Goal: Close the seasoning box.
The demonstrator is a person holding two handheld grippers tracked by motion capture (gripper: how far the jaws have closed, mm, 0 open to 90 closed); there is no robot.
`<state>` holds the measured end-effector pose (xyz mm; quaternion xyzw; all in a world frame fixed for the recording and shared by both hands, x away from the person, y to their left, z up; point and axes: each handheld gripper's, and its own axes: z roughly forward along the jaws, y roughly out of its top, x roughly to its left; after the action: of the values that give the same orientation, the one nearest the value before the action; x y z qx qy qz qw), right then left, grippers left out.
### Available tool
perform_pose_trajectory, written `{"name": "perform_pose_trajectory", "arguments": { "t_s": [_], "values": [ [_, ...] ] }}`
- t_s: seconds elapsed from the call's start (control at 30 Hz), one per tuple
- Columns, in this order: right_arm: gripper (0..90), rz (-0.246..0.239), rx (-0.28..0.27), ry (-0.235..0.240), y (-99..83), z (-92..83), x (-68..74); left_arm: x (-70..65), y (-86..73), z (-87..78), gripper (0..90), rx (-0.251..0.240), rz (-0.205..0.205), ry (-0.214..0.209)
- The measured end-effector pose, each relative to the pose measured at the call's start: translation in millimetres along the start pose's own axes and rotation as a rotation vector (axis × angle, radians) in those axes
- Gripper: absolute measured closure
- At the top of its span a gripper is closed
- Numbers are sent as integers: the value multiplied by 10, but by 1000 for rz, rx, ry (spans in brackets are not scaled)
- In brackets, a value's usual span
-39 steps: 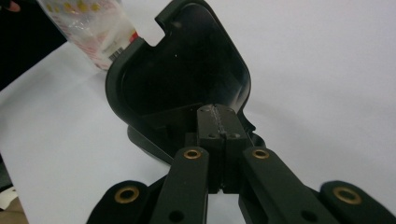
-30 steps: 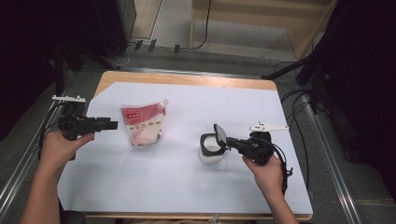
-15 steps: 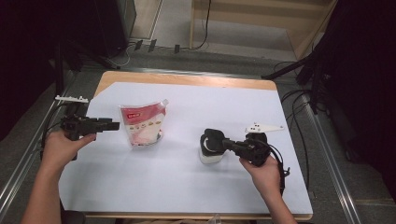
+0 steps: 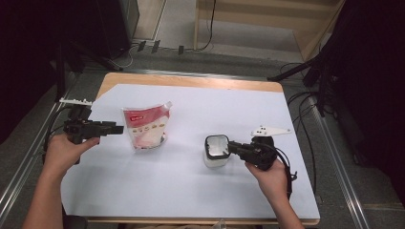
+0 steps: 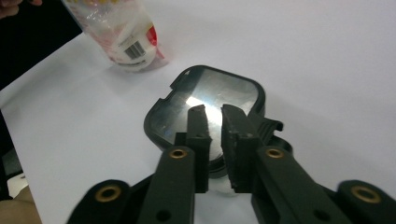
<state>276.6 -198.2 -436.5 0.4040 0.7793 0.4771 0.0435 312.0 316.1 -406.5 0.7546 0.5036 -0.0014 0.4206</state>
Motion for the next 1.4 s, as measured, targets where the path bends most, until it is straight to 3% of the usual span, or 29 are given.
{"name": "perform_pose_trajectory", "arguments": {
  "t_s": [0.3,0.67,0.93,1.4],
  "values": [
    [568,6,-37,-26,-11,-81,-134,-12,0,18,442,4,13,8],
    [463,-60,-76,-94,-117,-159,-331,-1,-14,33,440,6,11,9],
    [399,10,-63,-128,-194,-197,-506,20,-30,36,439,4,9,16],
    [322,39,-82,-209,-238,-198,-640,29,-53,81,427,7,12,22]
  ]
}}
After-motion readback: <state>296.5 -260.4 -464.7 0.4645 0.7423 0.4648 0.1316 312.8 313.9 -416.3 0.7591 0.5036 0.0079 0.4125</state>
